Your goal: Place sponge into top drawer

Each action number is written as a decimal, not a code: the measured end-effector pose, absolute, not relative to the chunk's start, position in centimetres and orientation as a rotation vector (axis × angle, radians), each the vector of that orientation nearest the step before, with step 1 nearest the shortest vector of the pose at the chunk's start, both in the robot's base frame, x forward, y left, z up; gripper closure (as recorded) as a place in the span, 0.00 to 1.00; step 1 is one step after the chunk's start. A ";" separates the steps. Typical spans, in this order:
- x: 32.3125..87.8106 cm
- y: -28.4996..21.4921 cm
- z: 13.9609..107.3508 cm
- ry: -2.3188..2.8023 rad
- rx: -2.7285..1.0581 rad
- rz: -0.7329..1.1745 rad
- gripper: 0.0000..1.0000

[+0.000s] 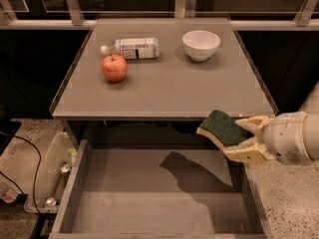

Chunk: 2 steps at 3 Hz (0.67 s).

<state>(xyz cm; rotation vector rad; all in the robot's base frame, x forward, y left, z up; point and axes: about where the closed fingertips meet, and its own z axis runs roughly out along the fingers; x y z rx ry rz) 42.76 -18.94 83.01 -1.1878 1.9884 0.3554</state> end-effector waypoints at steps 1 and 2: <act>42.8 -18.9 83.0 1.987 -1.189 0.355 1.00; 42.0 -16.8 79.8 2.015 -1.182 0.411 1.00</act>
Offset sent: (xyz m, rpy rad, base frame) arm -0.0243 0.0630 -0.1060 0.0797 0.1551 0.0137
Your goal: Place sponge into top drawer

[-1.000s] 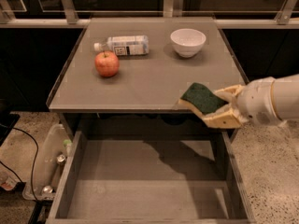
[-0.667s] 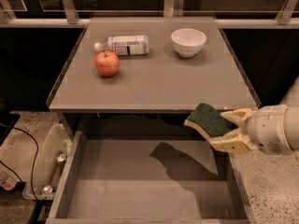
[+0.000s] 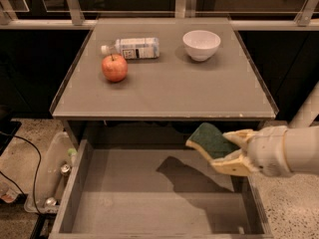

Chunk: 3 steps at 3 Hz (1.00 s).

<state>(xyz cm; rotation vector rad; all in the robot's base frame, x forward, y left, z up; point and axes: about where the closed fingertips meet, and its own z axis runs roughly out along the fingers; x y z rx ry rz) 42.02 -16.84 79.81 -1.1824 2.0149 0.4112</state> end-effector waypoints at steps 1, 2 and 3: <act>41.1 -13.7 74.3 2.061 -1.183 0.468 1.00; 41.5 -10.9 70.2 2.059 -1.192 0.475 1.00; 43.0 -9.1 67.0 2.047 -1.195 0.447 1.00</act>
Offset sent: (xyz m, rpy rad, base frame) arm 0.0044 0.0917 -0.1460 0.0153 0.0593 0.0133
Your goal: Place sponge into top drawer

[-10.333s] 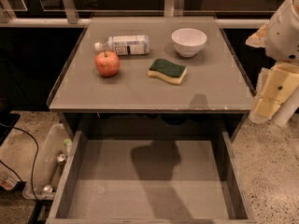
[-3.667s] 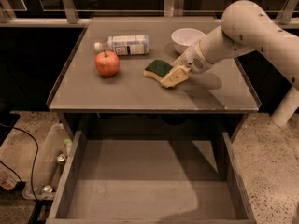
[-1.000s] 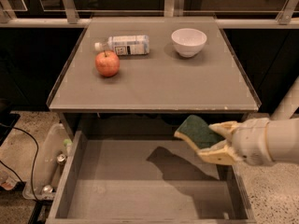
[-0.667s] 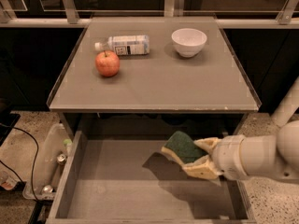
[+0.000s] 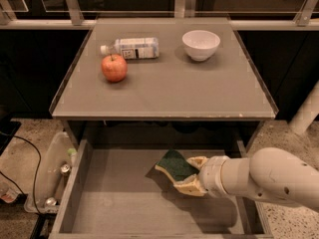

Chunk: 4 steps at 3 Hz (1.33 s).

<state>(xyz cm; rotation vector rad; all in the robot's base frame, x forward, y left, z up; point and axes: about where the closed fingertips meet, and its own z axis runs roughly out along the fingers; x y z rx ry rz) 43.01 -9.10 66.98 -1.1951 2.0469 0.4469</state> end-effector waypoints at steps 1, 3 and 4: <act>44.6 -9.0 64.1 2.058 -1.177 0.410 1.00; 45.5 -9.8 61.6 2.090 -1.150 0.388 0.81; 45.5 -9.8 61.6 2.090 -1.150 0.388 0.59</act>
Offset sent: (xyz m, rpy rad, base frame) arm 0.0340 -0.0208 -0.0852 -0.0473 0.0220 -0.1036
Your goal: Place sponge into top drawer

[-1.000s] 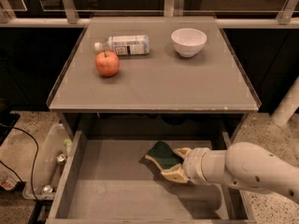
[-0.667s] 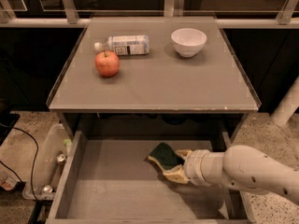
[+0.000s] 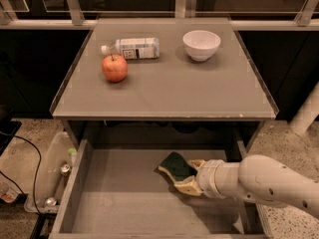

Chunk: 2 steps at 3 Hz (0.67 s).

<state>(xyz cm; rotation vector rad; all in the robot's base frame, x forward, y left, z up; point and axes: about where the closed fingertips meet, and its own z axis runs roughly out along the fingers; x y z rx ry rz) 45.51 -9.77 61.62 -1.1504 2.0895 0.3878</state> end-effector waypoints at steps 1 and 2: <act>45.5 -9.8 61.6 2.089 -1.150 0.388 0.36; 45.5 -9.8 61.6 2.089 -1.151 0.388 0.13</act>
Offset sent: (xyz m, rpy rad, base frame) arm 0.0000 0.0000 0.0000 0.0000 0.0000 0.0000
